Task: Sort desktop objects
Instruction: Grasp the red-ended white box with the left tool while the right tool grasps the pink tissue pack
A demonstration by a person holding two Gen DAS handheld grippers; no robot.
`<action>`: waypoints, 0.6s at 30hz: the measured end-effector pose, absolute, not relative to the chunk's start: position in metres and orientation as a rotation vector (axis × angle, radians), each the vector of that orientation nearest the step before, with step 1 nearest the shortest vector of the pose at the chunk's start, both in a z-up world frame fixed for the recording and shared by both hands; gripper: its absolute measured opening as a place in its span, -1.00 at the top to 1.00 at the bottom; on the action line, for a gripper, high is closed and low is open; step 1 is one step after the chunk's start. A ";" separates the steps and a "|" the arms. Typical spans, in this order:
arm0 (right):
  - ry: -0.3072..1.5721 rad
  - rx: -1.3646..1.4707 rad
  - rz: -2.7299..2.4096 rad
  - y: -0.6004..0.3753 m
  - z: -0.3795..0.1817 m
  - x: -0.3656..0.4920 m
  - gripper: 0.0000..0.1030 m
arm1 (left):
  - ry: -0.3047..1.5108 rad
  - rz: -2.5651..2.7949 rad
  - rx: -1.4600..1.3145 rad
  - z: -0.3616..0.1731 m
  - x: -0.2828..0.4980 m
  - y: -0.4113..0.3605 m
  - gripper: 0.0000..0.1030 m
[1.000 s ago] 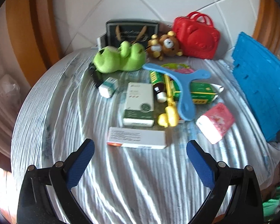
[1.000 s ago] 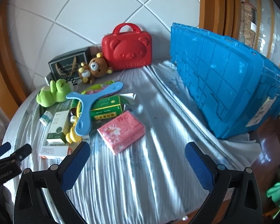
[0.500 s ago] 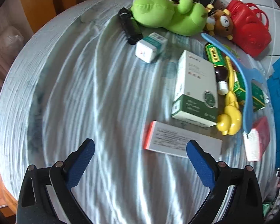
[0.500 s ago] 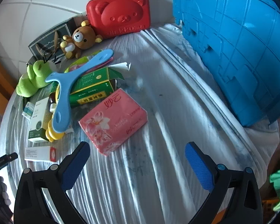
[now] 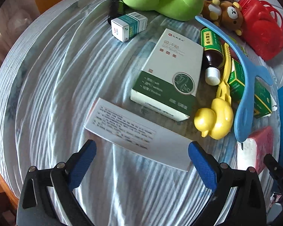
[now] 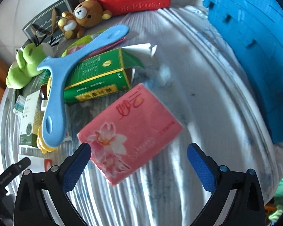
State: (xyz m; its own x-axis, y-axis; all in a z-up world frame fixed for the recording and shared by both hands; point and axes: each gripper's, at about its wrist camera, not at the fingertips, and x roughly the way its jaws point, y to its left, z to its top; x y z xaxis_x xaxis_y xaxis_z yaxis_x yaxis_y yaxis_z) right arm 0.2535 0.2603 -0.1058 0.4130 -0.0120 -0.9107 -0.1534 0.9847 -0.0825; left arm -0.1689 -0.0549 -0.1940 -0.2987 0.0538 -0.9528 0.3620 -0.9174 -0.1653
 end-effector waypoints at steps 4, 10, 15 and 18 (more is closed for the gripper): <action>1.187 -0.193 0.157 0.268 -0.120 0.251 -1.00 | 0.351 -2.346 1.779 -0.208 -0.174 -0.021 -0.94; 1.208 -0.254 0.119 0.239 -0.128 0.263 -1.00 | 0.242 -2.224 1.710 -0.212 -0.159 -0.055 -0.94; 1.210 -0.254 0.032 0.189 -0.112 0.272 -1.00 | 0.235 -2.078 1.651 -0.203 -0.143 -0.115 -0.94; 1.200 -0.206 0.040 0.176 -0.099 0.271 -1.00 | 0.367 -2.117 1.576 -0.179 -0.145 -0.128 -0.94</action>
